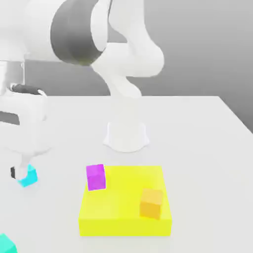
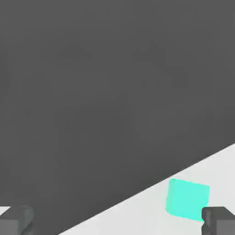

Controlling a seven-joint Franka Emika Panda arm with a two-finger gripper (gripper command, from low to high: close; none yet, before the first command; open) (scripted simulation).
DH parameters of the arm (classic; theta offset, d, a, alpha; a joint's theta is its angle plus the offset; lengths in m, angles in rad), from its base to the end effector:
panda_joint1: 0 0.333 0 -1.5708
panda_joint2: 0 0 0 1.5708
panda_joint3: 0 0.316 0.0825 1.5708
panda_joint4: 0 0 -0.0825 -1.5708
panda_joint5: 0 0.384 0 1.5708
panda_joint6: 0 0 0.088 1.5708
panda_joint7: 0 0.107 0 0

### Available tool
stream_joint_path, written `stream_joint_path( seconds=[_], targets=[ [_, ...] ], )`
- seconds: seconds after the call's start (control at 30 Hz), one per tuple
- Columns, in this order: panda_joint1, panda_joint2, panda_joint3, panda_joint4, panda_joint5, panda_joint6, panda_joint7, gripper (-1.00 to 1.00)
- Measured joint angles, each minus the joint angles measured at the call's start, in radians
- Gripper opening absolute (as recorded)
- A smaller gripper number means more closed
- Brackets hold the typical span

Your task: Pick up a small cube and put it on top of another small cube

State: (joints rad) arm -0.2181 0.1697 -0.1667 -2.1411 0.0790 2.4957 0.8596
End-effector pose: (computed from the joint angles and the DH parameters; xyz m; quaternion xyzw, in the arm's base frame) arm 0.5381 -0.2166 0.3449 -0.7931 0.6017 -0.0881 0.0345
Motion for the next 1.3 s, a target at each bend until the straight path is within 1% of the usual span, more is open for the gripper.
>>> stream_joint_path(
  seconds=[0.23, 0.37, 0.4, 0.63, 0.77, 1.1, 1.2, 1.3],
  targets=[
    [-0.076, 0.258, -0.018, 0.043, 0.063, 0.048, -0.013, 0.00],
    [-0.110, 0.403, 0.006, 0.074, 0.099, 0.134, -0.033, 0.00],
    [-0.117, 0.433, 0.013, 0.080, 0.106, 0.156, -0.038, -1.00],
    [-0.118, 0.438, 0.014, 0.081, 0.109, 0.160, -0.039, -1.00],
    [-0.097, 0.319, -0.018, 0.049, 0.076, 0.073, -0.016, -1.00],
    [-0.119, -0.008, -0.249, -0.299, -0.110, 0.114, 0.170, -1.00],
    [-0.171, -0.107, -0.294, -0.408, -0.154, 0.130, 0.220, -1.00],
    [-0.243, -0.199, -0.310, -0.517, -0.173, 0.146, 0.251, -1.00]
  ],
)
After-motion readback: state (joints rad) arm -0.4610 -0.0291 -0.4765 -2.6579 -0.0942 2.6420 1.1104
